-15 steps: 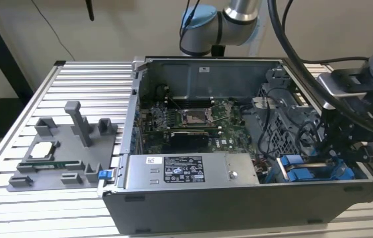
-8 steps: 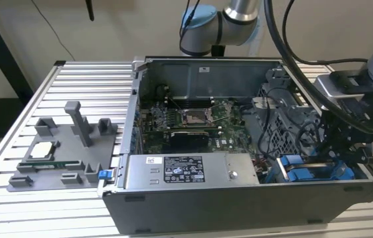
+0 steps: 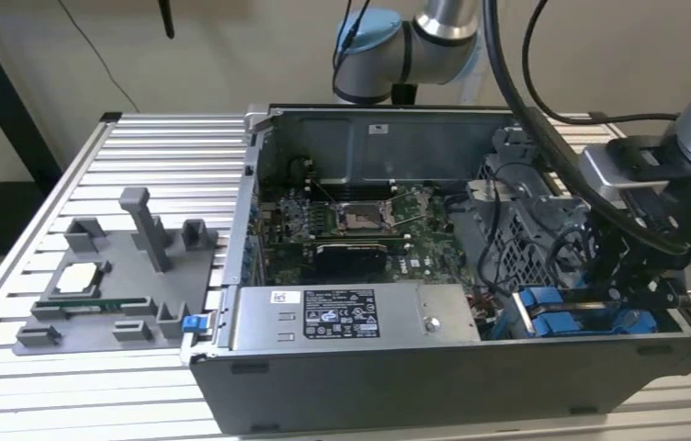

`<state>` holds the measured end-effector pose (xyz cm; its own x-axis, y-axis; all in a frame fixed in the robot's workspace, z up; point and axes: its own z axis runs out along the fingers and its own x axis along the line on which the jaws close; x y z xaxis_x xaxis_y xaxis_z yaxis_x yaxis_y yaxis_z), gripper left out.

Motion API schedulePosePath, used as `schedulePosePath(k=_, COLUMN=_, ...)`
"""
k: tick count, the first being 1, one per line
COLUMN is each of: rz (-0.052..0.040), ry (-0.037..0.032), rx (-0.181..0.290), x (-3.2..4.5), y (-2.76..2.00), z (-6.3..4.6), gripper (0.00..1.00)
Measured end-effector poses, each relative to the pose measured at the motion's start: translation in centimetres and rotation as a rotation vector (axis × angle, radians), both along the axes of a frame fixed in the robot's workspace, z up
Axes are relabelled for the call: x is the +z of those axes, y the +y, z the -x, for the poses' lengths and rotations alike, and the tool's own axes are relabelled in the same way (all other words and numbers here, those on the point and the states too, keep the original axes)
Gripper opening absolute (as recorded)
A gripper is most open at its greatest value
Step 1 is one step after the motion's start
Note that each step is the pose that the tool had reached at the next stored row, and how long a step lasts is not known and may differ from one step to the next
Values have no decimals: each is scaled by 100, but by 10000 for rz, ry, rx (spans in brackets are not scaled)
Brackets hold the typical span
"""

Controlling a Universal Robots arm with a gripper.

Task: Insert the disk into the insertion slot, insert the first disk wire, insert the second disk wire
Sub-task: 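Insert the first disk wire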

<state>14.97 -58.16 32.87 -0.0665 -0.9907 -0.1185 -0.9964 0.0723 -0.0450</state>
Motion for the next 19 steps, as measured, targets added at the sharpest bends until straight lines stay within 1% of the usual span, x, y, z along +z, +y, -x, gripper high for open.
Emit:
schedulePosePath(k=1, rz=-8, ry=2, rx=0, x=38, y=0, z=0, gripper=100)
schedulePosePath(k=3, rz=4, ry=1, rx=1, x=143, y=1, z=0, gripper=100)
schedulePosePath(k=5, rz=8, ry=1, rx=1, x=220, y=0, z=1, gripper=100)
schedulePosePath(k=14, rz=6, ry=1, rx=0, x=516, y=0, z=3, gripper=100)
schedulePosePath(k=16, rz=8, ry=1, rx=0, x=557, y=0, z=3, gripper=100)
schedulePosePath(k=19, rz=4, ry=2, rx=0, x=561, y=0, z=3, gripper=100)
